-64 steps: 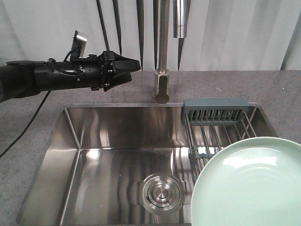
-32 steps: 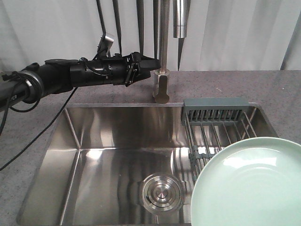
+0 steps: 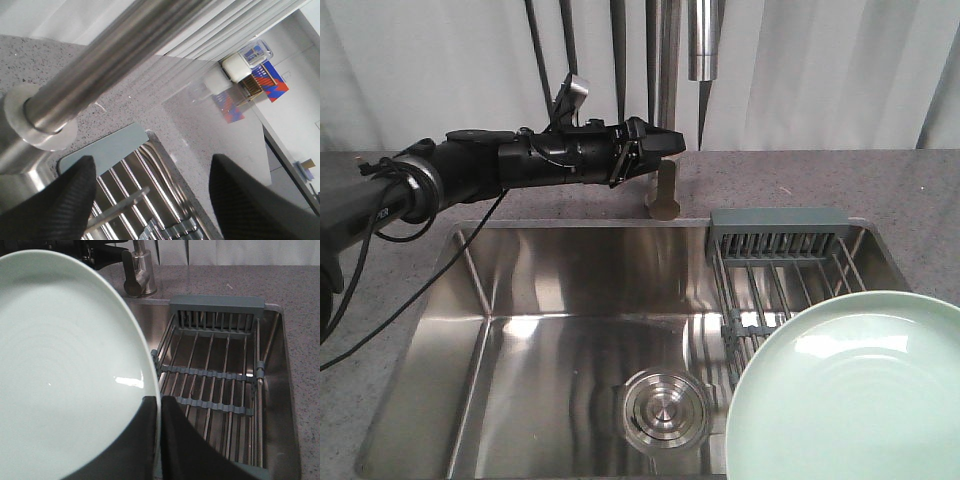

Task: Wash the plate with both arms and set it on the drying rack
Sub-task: 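Extend the left gripper toward the faucet handle, then push the faucet handle with the left gripper to turn it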

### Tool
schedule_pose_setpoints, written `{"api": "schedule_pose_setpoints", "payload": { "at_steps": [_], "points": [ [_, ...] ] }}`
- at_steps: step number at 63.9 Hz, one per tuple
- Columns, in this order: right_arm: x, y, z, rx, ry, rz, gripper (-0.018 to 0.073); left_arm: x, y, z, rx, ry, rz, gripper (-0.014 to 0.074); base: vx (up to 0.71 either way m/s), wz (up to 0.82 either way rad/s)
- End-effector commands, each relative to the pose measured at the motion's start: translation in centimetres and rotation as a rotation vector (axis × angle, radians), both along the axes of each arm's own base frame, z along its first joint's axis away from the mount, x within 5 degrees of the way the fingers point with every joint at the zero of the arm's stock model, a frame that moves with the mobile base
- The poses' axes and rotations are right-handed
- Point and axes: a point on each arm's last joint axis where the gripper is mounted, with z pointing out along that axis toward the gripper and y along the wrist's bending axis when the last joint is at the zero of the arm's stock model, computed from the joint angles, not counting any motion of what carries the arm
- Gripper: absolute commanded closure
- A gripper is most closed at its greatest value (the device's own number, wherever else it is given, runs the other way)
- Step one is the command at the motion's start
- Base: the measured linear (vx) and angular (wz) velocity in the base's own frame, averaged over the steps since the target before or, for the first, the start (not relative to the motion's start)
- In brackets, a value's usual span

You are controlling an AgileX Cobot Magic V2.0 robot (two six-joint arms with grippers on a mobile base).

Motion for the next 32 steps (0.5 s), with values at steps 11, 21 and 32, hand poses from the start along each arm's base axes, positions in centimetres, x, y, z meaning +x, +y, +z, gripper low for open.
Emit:
{"api": "schedule_pose_setpoints", "payload": {
  "at_steps": [11, 21, 32],
  "points": [
    [0.2, 0.0, 1.3, 0.027, -0.083, -0.009, 0.0561, -1.7, -1.3, 5.3, -0.15, -0.068, -0.066, 0.0125, 0.0, 0.0],
    [0.2, 0.0, 1.3, 0.027, -0.083, -0.009, 0.0561, -2.1, -1.7, 5.4, -0.158, -0.071, -0.107, 0.0125, 0.0, 0.0],
    [0.2, 0.0, 1.3, 0.027, -0.083, -0.009, 0.0561, -2.9, -1.9, 5.5, -0.176, -0.078, -0.192, 0.0125, 0.0, 0.0]
  ]
}}
